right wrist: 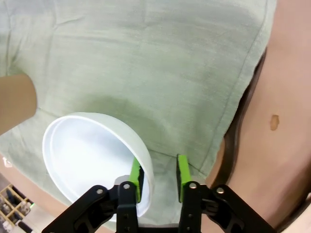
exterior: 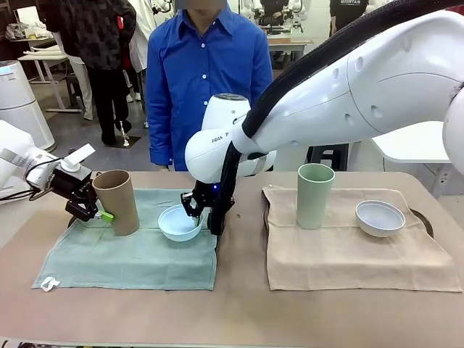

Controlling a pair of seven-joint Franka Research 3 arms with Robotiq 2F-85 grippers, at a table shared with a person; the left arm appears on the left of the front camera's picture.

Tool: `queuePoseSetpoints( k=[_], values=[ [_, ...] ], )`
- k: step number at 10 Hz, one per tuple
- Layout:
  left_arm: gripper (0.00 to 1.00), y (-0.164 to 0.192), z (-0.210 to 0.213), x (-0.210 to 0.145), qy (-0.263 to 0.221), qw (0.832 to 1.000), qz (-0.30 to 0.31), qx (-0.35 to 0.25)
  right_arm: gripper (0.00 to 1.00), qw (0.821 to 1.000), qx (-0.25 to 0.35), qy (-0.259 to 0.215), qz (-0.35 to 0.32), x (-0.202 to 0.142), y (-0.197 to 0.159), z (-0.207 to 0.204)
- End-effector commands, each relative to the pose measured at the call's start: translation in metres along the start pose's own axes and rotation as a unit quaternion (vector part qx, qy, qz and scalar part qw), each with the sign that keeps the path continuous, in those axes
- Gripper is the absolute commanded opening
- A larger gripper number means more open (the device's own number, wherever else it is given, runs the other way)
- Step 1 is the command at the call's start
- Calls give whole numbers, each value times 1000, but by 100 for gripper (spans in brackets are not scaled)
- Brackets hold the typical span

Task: Set up a tray with a mat and arrange the tableware.
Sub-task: Place the Picnic Bowl and Reusable plastic cup back onto the Handle tray in front of the human's position.

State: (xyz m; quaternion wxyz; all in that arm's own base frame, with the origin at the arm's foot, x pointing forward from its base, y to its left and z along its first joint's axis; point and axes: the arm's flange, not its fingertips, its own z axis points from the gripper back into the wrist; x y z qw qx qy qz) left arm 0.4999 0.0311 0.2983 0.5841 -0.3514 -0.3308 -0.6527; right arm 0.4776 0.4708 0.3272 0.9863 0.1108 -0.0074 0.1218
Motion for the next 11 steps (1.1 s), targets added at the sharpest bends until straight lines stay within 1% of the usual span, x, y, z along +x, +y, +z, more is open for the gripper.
queuePoseSetpoints(
  k=[1, 2, 5, 6, 7, 8, 9, 10, 11],
  values=[
    [100, -9, 4, -1, 37, 999, 11, 7, 100, 998, -63, -2, -14, -4, 10, 21],
    [100, -9, 10, -3, 45, 999, 24, 7, 100, 996, -83, -8, -11, -8, 15, 37],
    [100, -17, 31, -4, 89, 992, 90, 19, 100, 997, -74, -37, -8, -27, 21, 80],
    [100, -24, 41, 8, 111, 988, 107, 14, 100, 996, -74, -43, -6, -32, 22, 90],
    [100, -33, 49, 29, 132, 979, 156, -7, 100, 996, -77, -46, -6, -39, 21, 98],
    [100, -38, 56, 51, 169, 967, 188, -9, 100, 995, -83, -50, -9, -43, 16, 105],
    [100, -47, 59, 77, 218, 946, 239, 7, 100, 994, -89, -54, -15, -50, 10, 113],
    [100, -51, 59, 97, 276, 920, 276, 39, 100, 993, -97, -57, -23, -57, 4, 122],
    [100, -56, 59, 113, 316, 898, 298, 62, 100, 992, -109, -61, -34, -65, -7, 134]
  ],
)
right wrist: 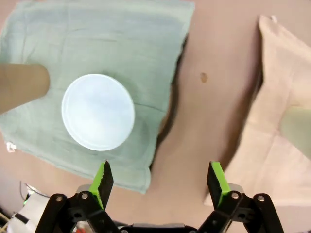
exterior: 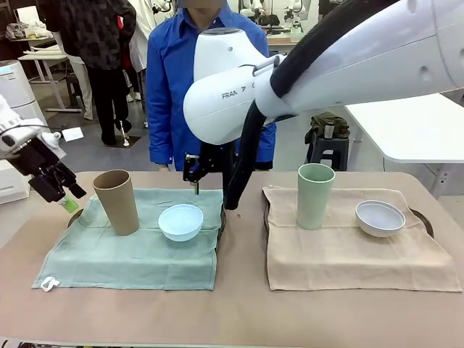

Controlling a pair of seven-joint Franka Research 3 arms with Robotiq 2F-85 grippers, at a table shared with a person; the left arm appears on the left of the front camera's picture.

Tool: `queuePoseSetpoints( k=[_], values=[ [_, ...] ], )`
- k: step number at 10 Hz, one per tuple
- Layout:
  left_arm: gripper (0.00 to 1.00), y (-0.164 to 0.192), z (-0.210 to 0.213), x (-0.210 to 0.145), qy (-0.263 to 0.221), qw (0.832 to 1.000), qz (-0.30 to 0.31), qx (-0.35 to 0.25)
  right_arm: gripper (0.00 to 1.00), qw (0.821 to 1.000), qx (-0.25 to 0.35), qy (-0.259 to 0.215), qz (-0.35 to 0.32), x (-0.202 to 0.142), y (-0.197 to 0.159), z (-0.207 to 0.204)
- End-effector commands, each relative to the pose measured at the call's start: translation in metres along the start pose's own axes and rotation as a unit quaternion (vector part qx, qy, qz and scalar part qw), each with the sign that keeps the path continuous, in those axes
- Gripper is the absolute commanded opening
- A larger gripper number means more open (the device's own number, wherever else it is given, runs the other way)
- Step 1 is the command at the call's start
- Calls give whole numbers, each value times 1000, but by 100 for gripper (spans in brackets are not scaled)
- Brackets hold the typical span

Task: Set up a tray with a mat and arrange the tableware.
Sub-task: Place the Picnic Bowl and Reusable plastic cup back onto the Handle tray in front of the human's position.

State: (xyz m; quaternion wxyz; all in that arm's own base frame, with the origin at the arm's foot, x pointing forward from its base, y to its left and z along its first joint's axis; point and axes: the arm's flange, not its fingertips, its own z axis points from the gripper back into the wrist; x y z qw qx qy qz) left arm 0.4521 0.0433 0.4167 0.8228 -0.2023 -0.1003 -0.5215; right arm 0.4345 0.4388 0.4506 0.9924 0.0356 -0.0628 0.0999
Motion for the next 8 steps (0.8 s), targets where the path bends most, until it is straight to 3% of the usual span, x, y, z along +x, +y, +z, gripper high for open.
queuePoseSetpoints(
  k=[1, 4, 5, 8],
  values=[
    [100, -28, 11, 23, 87, 993, 70, 31, 100, 999, -33, -21, -25, -29, -25, 22],
    [100, -55, 41, 67, 100, 975, 170, 103, 100, 994, -58, -70, -54, -64, -53, 85],
    [100, -62, 51, 82, 108, 971, 173, 125, 100, 992, -65, -84, -69, -74, -61, 105],
    [100, -98, 79, 118, 75, 949, 234, 197, 100, 987, -82, -104, -90, -109, -73, 153]
  ],
)
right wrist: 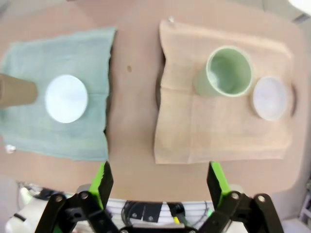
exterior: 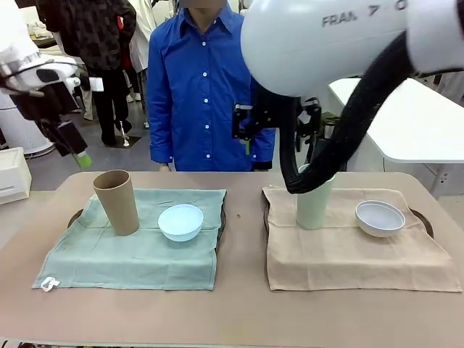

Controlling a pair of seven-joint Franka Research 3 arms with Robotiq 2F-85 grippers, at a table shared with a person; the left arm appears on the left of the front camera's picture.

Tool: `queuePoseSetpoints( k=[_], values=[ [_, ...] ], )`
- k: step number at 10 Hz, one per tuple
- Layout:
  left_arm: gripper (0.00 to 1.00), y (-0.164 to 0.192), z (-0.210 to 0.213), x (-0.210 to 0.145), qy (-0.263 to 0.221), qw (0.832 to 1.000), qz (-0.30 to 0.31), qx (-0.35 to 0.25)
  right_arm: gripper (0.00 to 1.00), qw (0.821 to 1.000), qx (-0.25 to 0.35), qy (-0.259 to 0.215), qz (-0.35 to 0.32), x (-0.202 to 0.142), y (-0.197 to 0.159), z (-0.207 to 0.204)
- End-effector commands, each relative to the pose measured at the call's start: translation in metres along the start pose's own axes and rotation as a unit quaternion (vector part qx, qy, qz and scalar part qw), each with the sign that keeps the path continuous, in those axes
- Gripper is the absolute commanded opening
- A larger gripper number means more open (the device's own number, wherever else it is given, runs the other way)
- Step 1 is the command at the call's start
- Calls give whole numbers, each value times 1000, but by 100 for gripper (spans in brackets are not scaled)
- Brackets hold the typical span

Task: Set up a tray with a mat and arrange the tableware.
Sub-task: Place the Picnic Bowl and Reusable plastic cup back onto the Handle tray in front of the human's position.

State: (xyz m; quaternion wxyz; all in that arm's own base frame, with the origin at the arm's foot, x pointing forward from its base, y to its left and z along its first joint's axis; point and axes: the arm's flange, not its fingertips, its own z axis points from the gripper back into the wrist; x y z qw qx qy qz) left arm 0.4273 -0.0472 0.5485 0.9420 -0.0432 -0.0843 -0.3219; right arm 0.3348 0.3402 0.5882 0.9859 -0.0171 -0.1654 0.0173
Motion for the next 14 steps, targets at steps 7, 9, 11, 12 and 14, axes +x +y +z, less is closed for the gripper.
queuePoseSetpoints(
  k=[7, 9, 11, 12, 14],
  values=[
    [100, -39, 41, -1, -10, 1000, -1, 27, 100, 1000, -13, -8, -12, -11, -12, 19],
    [100, -39, 41, -1, -10, 1000, -1, 27, 100, 1000, -13, -8, -12, -11, -12, 19],
    [100, -39, 41, -1, -10, 1000, -1, 27, 100, 1000, -13, -8, -12, -11, -12, 19],
    [100, -39, 41, -1, -10, 1000, -1, 27, 100, 1000, -13, -8, -12, -11, -12, 19],
    [100, -39, 41, -1, -10, 1000, -1, 27, 100, 1000, -13, -8, -12, -11, -12, 19]
  ],
)
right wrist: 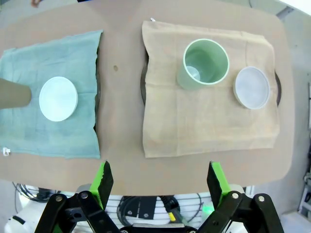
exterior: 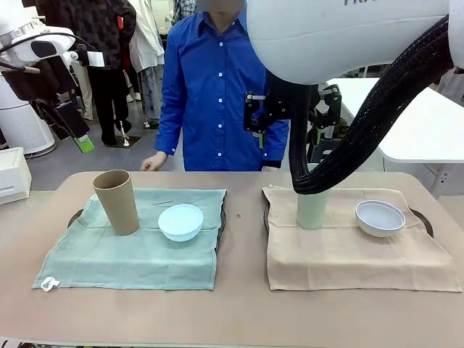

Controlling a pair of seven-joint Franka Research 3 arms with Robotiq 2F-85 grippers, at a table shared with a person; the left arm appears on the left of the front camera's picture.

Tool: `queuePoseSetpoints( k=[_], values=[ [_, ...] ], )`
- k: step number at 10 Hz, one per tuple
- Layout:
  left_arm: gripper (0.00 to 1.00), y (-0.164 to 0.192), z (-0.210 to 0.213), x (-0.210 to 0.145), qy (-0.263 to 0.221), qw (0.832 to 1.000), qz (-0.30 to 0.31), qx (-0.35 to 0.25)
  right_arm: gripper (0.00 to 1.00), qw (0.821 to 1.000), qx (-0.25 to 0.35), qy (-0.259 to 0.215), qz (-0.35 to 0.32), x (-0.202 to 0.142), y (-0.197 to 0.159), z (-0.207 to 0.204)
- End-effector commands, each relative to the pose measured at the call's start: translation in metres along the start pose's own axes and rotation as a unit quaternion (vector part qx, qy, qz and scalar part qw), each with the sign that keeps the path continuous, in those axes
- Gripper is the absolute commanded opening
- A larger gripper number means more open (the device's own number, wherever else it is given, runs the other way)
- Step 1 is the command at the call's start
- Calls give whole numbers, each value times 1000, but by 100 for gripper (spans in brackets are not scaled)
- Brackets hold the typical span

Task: Set up a tray with a mat and arrange the tableware.
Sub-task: Place the Picnic Bowl and Reusable plastic cup back onto the Handle tray in front of the human's position.

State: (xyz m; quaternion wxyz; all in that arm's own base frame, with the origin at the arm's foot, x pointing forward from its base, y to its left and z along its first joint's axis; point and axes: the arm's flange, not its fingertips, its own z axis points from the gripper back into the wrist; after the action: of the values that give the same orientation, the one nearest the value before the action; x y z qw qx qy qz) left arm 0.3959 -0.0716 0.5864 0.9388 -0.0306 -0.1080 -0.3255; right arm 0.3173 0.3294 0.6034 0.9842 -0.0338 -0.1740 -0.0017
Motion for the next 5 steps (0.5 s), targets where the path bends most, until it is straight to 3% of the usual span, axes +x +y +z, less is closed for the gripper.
queuePoseSetpoints(
  k=[1, 4, 5],
  values=[
    [100, 1, 3, 2, 8, 1000, 6, 8, 100, 1000, 7, 0, 4, 1, -1, -1],
    [100, 0, 0, 0, 0, 1000, 0, 0, 100, 1000, 0, 0, 0, 0, 0, 0],
    [100, -4, -9, -5, -5, 998, -27, -59, 100, 998, 29, 45, 21, 3, -18, -20]
  ],
)
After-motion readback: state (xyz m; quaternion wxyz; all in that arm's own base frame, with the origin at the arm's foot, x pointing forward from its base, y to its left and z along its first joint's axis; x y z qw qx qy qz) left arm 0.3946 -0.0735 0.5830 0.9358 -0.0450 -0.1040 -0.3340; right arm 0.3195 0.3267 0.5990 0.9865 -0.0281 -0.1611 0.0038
